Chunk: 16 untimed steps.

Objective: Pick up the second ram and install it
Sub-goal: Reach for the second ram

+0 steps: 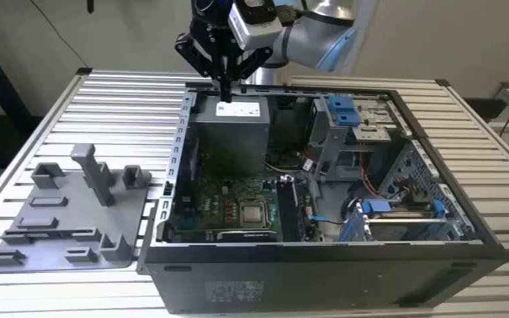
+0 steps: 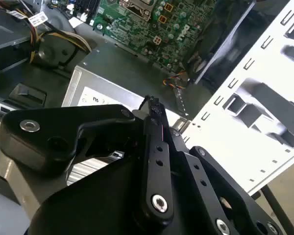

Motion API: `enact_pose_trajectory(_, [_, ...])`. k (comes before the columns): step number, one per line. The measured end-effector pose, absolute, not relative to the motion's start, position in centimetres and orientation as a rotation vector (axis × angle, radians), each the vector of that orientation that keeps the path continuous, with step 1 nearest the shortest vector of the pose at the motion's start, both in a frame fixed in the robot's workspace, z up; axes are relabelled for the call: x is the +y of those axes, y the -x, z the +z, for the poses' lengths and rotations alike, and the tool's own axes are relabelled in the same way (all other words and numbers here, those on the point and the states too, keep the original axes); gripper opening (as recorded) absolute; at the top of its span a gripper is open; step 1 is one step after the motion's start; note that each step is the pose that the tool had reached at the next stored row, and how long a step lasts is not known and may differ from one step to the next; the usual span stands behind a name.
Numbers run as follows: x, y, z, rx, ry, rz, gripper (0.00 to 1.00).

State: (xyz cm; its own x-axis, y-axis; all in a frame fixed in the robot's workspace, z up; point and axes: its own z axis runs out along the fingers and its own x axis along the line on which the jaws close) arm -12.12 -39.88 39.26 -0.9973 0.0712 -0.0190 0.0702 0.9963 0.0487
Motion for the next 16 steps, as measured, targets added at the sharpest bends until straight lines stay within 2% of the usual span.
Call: enact_pose_trajectory(16, [-39.88, 12.53, 39.26, 3.119, -0.111, 0.075, 0.11])
